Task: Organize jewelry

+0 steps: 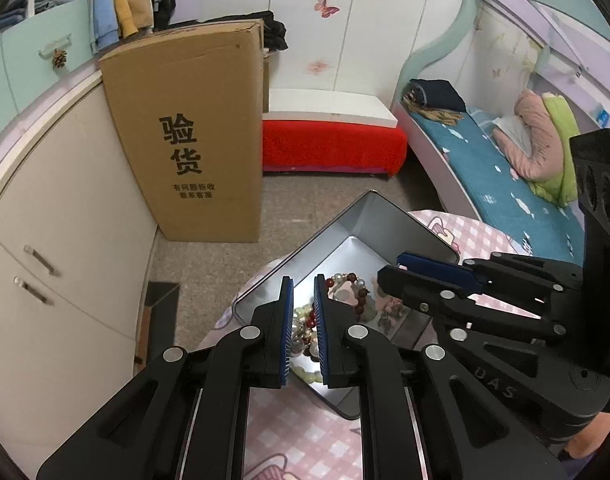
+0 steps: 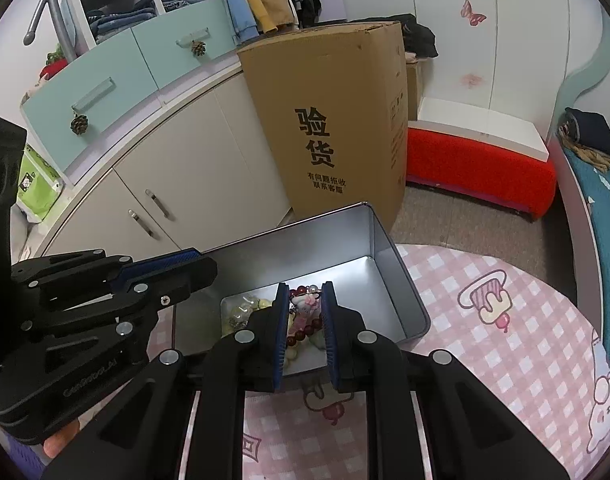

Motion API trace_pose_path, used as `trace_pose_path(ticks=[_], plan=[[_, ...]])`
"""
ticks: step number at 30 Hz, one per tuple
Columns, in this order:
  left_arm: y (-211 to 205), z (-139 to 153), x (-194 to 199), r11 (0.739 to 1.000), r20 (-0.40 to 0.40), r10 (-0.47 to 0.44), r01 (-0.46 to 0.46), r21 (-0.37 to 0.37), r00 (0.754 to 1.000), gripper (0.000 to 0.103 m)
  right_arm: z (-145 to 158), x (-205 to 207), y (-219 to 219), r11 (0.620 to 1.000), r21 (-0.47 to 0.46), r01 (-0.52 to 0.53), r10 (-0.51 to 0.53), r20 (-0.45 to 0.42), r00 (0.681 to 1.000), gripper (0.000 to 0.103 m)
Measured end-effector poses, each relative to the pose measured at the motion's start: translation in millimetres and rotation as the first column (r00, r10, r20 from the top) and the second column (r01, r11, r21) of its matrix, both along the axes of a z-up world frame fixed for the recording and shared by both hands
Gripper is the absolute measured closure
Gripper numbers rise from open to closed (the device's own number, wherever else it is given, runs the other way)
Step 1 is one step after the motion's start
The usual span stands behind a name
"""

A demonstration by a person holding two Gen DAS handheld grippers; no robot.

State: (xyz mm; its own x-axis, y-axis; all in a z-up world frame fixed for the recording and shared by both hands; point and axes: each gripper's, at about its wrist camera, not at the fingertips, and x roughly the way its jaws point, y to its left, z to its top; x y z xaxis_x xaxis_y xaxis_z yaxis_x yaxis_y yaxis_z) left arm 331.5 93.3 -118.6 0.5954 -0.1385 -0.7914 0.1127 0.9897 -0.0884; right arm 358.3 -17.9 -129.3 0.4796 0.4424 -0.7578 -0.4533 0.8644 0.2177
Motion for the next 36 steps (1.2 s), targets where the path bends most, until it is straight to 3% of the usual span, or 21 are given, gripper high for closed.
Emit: trace_pose_path(ticks=[9, 11, 13, 16, 22, 25, 28, 36], plan=[[5, -5, 3, 1.0, -0.024, 0.015, -0.016, -0.02, 1.0, 0.087, -7, 5, 2, 1.0, 0.005, 0.005, -0.005, -0.021, 1.0, 0.087], [8, -5, 4, 0.999, -0.018, 0.027, -0.027, -0.019, 0.999, 0.054, -8, 5, 3, 1.0, 0.008, 0.005, -0.005, -0.027, 1.0, 0.087], [11, -1, 0, 0.999, 0.023, 0.054, -0.054, -0.006, 0.998, 0.045, -9, 5, 2, 1.0, 0.005, 0.01, -0.01, -0.029, 1.0, 0.085], [11, 3, -2, 0.999, 0.023, 0.047, -0.047, -0.019, 0.999, 0.044, -9, 6, 1, 1.0, 0.012, 0.018, -0.017, -0.034, 0.999, 0.084], [13, 12, -10, 0.998, 0.036, 0.055, -0.054, -0.021, 0.998, 0.044, 1, -1, -9, 0.999, 0.022, 0.042, -0.041, -0.017, 0.999, 0.063], [12, 17, -17, 0.998, 0.043, 0.059, -0.058, -0.024, 0.997, 0.044, 11, -8, -15, 0.998, 0.028, 0.048, -0.048, -0.001, 0.999, 0.06], [10, 27, -31, 0.997, 0.078, 0.075, -0.074, -0.012, 0.994, 0.03, 24, -21, -22, 0.998, 0.032, 0.056, -0.057, 0.03, 0.998, 0.053], [-1, 63, -97, 0.989, 0.239, 0.117, -0.134, 0.055, 0.964, 0.017, 66, -85, -59, 0.993, 0.048, 0.105, -0.11, 0.14, 0.984, 0.035]])
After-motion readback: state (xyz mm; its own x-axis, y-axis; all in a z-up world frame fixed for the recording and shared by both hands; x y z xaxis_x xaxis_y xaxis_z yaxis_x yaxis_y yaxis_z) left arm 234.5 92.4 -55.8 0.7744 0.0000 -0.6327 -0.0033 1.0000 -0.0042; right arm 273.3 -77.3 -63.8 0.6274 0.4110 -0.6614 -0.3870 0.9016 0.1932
